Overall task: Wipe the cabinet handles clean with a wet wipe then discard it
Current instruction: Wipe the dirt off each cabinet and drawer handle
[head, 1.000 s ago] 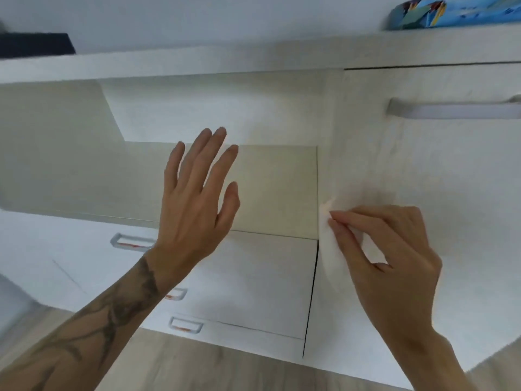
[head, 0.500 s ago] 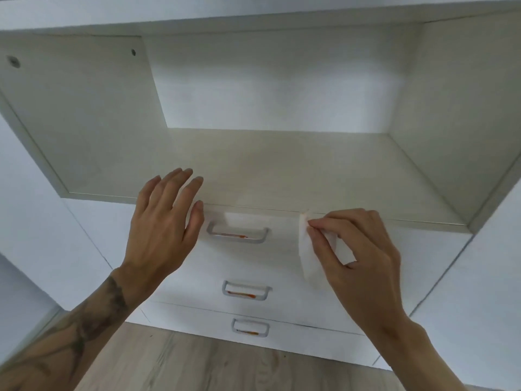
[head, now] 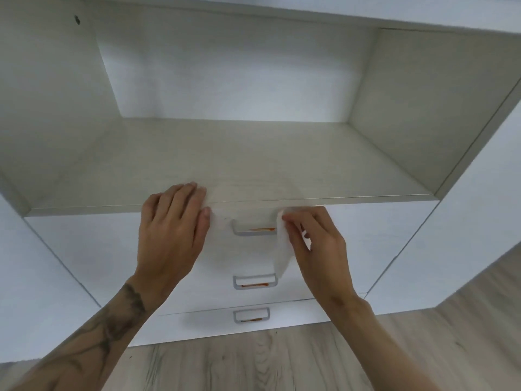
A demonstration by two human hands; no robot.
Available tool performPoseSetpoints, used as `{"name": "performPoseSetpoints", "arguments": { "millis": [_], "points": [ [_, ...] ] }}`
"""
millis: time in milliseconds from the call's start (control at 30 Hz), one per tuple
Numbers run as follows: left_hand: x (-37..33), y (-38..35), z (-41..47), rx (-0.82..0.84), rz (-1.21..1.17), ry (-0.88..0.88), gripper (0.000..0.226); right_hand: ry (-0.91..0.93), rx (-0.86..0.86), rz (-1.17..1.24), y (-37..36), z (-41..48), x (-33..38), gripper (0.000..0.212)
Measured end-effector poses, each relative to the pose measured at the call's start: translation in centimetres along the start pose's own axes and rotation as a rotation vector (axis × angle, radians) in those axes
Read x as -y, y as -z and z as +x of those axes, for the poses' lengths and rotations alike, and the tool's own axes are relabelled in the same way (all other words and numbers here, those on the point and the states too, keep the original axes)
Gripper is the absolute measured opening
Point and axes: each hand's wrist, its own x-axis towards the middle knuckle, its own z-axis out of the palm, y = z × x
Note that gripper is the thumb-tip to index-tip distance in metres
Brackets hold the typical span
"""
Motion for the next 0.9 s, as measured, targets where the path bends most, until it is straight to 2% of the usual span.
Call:
{"name": "performPoseSetpoints", "arguments": {
  "millis": [267,467,600,767,900],
  "points": [
    [0.0,-2.7,-0.8,-0.174,0.024,0.035,0.035,0.118,-0.134,-0.093,-1.1,-1.1,-0.8,0.021],
    [0.0,-3.3,-0.9,-0.204,0.027,0.051,0.035,0.166,-0.180,-0.070,-2.5,-0.8,-0.8,0.019],
    [0.0,-3.5,-0.9,-0.224,0.020,0.038,0.035,0.217,-0.124,-0.027,-3.6,-0.6,-0.2,0.017],
    [0.1,-3.8,-1.0,-0.237,0.047,0.042,0.039,0.216,-0.187,-0.067,-1.8,-0.7,-2.3,0.017],
    [-0.1,-3.8,-0.9,-0.243,0.046,0.047,0.039,0.194,-0.200,0.003,-3.9,-1.1,-0.7,0.019]
  ]
}}
